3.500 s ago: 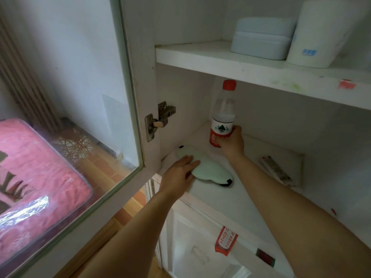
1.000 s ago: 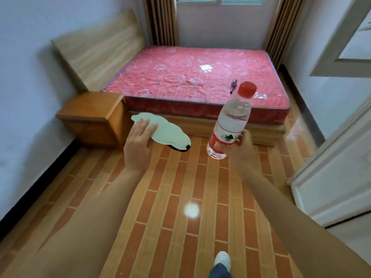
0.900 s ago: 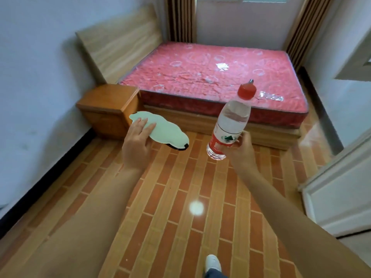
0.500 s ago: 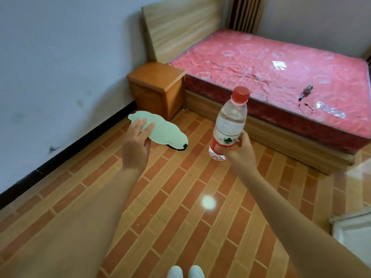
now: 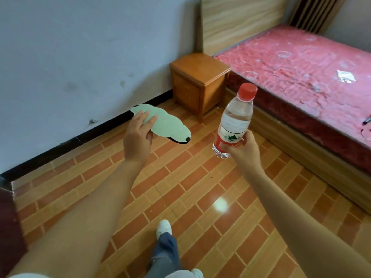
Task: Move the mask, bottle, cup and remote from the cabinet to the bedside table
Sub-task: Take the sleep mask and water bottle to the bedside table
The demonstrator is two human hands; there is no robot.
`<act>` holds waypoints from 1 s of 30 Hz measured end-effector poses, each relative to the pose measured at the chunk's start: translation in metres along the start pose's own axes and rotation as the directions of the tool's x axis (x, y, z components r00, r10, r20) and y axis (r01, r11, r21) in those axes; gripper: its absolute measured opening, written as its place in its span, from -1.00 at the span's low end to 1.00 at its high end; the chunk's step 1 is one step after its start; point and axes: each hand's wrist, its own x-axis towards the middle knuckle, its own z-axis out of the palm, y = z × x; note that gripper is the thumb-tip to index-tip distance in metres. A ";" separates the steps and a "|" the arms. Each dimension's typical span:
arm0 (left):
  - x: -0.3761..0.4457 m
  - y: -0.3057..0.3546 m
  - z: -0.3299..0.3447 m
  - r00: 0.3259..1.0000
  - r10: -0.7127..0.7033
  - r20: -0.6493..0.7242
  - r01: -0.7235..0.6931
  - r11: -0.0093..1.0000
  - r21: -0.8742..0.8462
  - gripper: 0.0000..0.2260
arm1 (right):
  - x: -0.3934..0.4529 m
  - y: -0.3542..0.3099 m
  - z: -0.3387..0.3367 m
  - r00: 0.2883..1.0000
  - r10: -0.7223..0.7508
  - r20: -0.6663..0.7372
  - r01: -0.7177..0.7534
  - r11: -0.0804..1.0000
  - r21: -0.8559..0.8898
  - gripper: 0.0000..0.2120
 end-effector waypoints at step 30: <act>0.374 -0.226 0.166 0.997 0.057 0.059 -0.057 0.998 -0.006 -0.59 | 0.400 -0.059 0.216 0.999 -0.004 -0.054 0.003 1.000 -0.027 -0.40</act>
